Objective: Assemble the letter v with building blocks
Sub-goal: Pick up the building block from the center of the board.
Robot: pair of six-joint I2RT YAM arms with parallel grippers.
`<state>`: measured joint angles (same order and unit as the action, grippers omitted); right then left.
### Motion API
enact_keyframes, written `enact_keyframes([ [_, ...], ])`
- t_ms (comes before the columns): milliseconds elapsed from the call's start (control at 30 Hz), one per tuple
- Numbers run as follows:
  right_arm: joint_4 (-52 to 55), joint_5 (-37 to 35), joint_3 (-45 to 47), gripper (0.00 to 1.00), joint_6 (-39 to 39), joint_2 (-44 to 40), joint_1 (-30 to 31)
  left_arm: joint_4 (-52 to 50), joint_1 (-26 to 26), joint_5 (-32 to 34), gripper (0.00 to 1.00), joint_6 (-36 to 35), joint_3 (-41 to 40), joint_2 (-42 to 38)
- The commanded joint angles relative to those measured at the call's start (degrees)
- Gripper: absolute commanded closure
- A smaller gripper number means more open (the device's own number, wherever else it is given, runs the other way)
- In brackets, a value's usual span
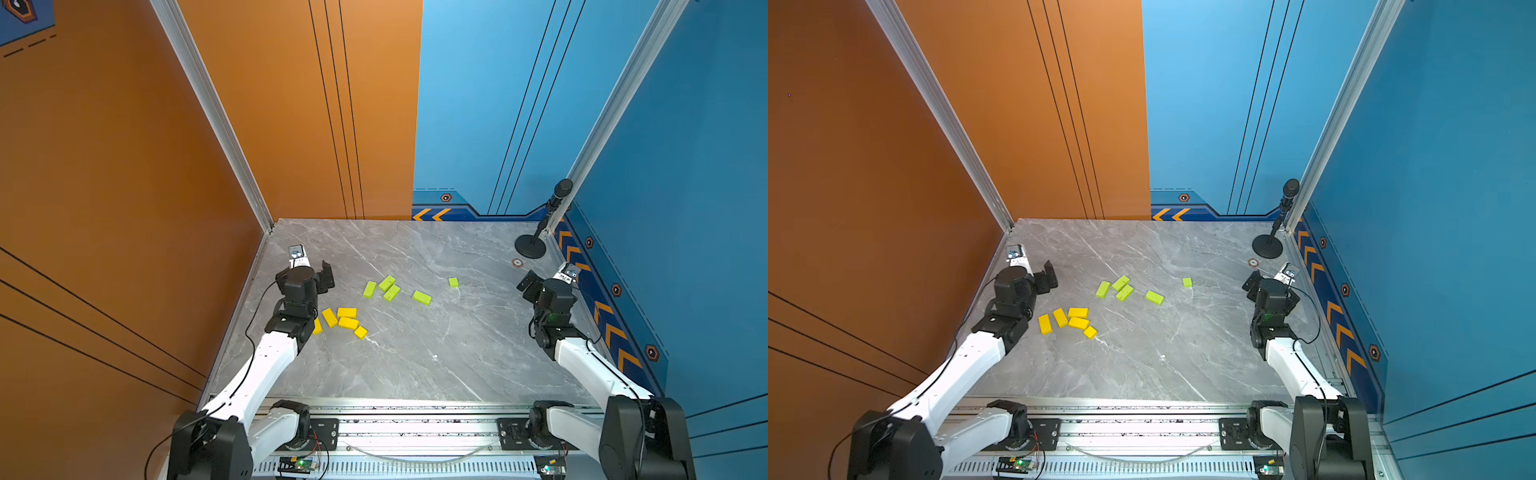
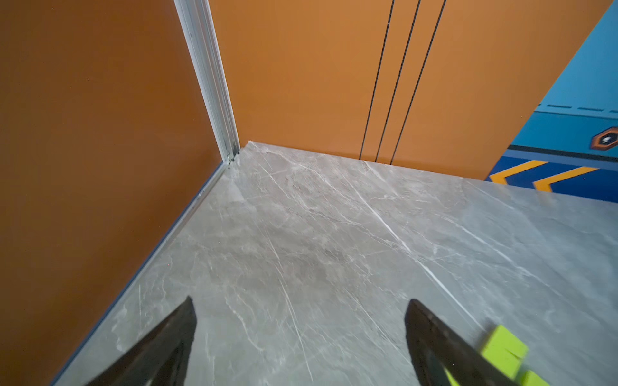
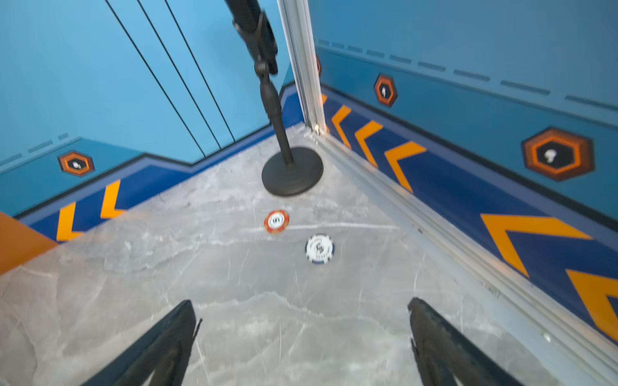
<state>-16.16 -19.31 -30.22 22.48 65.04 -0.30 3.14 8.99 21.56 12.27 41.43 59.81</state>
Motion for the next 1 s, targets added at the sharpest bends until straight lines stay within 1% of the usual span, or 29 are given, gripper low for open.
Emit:
enact_keyframes([
  [0,13.07,2.68,-6.9,0.0,1.22,0.31,3.24,-19.3,-1.84,-8.08,0.02,9.66,2.77,-2.12],
  [100,20.14,2.47,-12.5,0.0,-2.12,2.59,8.74,-22.04,-3.57,-10.67,0.02,14.59,2.18,-4.56],
  [133,22.8,2.1,-15.05,0.0,-3.35,3.89,11.01,-22.43,-4.32,-11.99,0.02,15.63,1.77,-5.48],
  [200,27.48,2.46,-19.03,0.0,-5.95,6.42,15.12,-23.35,-4.43,-12.55,0.02,16.16,1.48,-6.62],
  [300,33.31,3.08,-24.38,0.0,-9.25,10.72,21.67,-25.01,-2.66,-13.91,0.02,17.86,2.32,-7.5],
  [433,41.35,7.11,-31.02,0.0,-12.47,18.59,28.9,-25.02,1.64,-15.25,0.02,23.07,2.55,-7.32],
  [500,43.9,6.45,-33.47,0.0,-14.18,22.44,32.3,-24.79,3.54,-16.31,0.02,25.04,2.68,-6.22],
  [567,46.55,6.53,-36.24,0.0,-16.46,26.25,35.39,-23.48,5.6,-17.31,0.02,24.87,2.37,-4.75],
  [633,48.1,6.17,-38.7,0.0,-18.42,30.09,37.71,-23.44,7.14,-16.14,0.02,24.88,2.43,-3.37],
  [700,50.21,6.05,-41.39,0.0,-20.27,33.24,39.4,-22.94,7.31,-17.04,0.02,25.08,2.3,-2.88],
  [767,51.49,5.86,-43.87,0.02,-21.75,36.16,40.13,-21.75,7.34,-18.32,0.02,24.38,2.06,-2.78],
  [800,51.6,5.55,-44.79,0.02,-22.27,37.4,40.13,-21.3,7.35,-18.4,0.02,23.84,1.78,-2.69],
  [833,51.13,5.51,-45.53,0.02,-22.63,38.34,41.74,-21.07,7.28,-18.42,0.02,23.2,1.62,-2.56],
  [867,50.97,5.51,-46.19,0.03,-22.89,39.17,41.63,-21.11,7.13,-18.58,0.02,22.7,1.57,-2.39],
  [900,51.32,5.71,-47.58,0.04,-23.53,40.49,41.61,-21.31,6.93,-18.87,0.02,22.37,1.7,-2.21],
  [933,52.21,6.02,-49.17,0.07,-24.31,41.9,41.6,-21.37,6.79,-19.14,0.02,22.26,1.73,-2.05],
  [967,53.19,5.89,-50.62,0.09,-24.85,43.22,41.56,-21.5,6.74,-19.38,0.02,22.26,1.81,-1.9],
])
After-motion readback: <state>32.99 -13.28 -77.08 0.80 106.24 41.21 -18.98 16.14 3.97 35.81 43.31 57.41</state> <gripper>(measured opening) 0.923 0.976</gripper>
